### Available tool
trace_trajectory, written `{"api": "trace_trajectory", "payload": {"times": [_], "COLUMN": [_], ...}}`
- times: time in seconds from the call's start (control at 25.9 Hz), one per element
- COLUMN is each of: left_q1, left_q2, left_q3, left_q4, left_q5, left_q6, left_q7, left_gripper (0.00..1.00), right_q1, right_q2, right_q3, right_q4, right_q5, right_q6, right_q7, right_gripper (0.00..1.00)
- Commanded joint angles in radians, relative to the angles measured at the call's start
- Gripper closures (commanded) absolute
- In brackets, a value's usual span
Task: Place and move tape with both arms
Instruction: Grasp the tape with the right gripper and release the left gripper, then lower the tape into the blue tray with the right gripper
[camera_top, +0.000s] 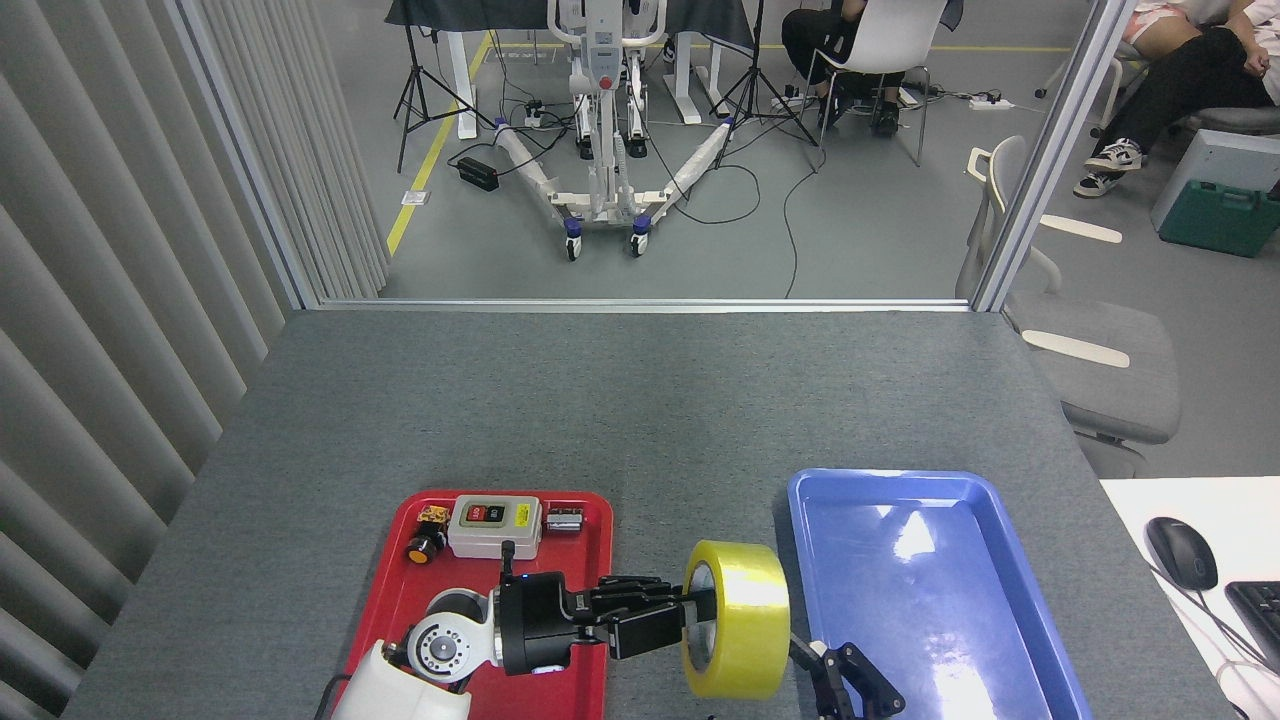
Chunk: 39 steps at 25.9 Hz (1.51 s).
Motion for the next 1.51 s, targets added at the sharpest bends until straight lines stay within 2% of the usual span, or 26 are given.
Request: {"api": "trace_trajectory", "payload": {"times": [0.0, 0.08, 0.19, 0.27, 0.35, 0.42, 0.46, 0.58, 0.66, 0.81, 0.97, 1.0, 1.08, 1.2, 1.24, 1.31, 1.39, 1.47], "left_q1": [0.002, 0.013, 0.014, 0.014, 0.014, 0.014, 0.013, 0.014, 0.014, 0.016, 0.028, 0.039, 0.062, 0.142, 0.168, 0.206, 0.263, 0.307], "left_q2": [0.001, 0.000, 0.001, 0.001, 0.001, 0.000, 0.000, 0.000, 0.001, 0.011, 0.035, 0.051, 0.097, 0.187, 0.199, 0.205, 0.196, 0.175], "left_q3": [-0.005, -0.013, -0.022, -0.021, -0.018, -0.015, -0.013, -0.012, -0.010, 0.056, 0.125, 0.145, 0.159, 0.159, 0.159, 0.156, 0.148, 0.094], "left_q4": [0.001, -0.001, 0.001, 0.001, 0.001, -0.001, -0.001, -0.001, -0.002, -0.015, -0.013, -0.015, -0.019, -0.051, -0.071, -0.137, -0.245, -0.329], "left_q5": [-0.002, -0.003, -0.008, -0.008, -0.006, -0.003, -0.002, -0.002, 0.003, 0.010, 0.012, 0.012, 0.006, -0.043, -0.109, -0.339, -0.591, -0.781], "left_q6": [-0.007, -0.007, -0.007, -0.007, -0.005, 0.000, 0.003, 0.001, -0.005, -0.014, -0.007, -0.005, 0.021, 0.148, 0.205, 0.328, 0.495, 0.667], "left_q7": [-0.001, -0.001, -0.001, -0.001, 0.004, 0.011, 0.014, 0.042, 0.053, 0.060, 0.123, 0.154, 0.254, 0.556, 0.675, 0.857, 0.935, 0.959], "left_gripper": [1.00, 1.00, 1.00, 0.98, 0.70, 0.32, 0.18, 0.01, 0.01, 0.01, 0.01, 0.01, 0.01, 0.01, 0.01, 0.01, 0.01, 0.01], "right_q1": [-0.002, 0.000, 0.000, 0.000, 0.000, 0.005, 0.006, 0.011, 0.011, 0.011, 0.014, 0.015, 0.023, 0.023, 0.023, 0.015, 0.000, -0.034], "right_q2": [0.001, 0.003, 0.004, 0.006, 0.007, 0.013, 0.013, 0.012, 0.009, 0.003, 0.007, 0.009, 0.006, -0.003, -0.014, -0.043, -0.065, -0.085], "right_q3": [0.052, 0.066, 0.069, 0.069, 0.068, 0.068, 0.068, 0.066, 0.060, 0.052, 0.031, 0.019, -0.014, -0.073, -0.089, -0.130, -0.159, -0.165], "right_q4": [0.000, 0.000, 0.004, 0.004, 0.004, 0.004, 0.004, 0.004, 0.004, 0.004, 0.006, 0.006, 0.006, 0.003, 0.003, 0.003, 0.003, 0.004], "right_q5": [0.013, 0.023, 0.024, 0.024, 0.024, 0.024, 0.024, 0.027, 0.027, 0.027, 0.041, 0.046, 0.047, 0.047, 0.047, 0.047, 0.047, 0.047], "right_q6": [0.000, 0.000, 0.000, 0.000, 0.000, 0.000, 0.000, 0.000, 0.000, 0.000, 0.000, 0.009, 0.095, 0.269, 0.319, 0.377, 0.411, 0.473], "right_q7": [0.002, 0.002, 0.002, 0.000, -0.015, -0.056, -0.061, -0.063, -0.064, -0.066, -0.064, -0.064, -0.063, -0.056, -0.044, 0.043, 0.189, 0.335], "right_gripper": [0.12, 0.25, 0.39, 0.54, 0.70, 0.80, 0.84, 0.95, 1.00, 1.00, 1.00, 0.96, 0.91, 0.75, 0.74, 0.74, 0.76, 0.88]}}
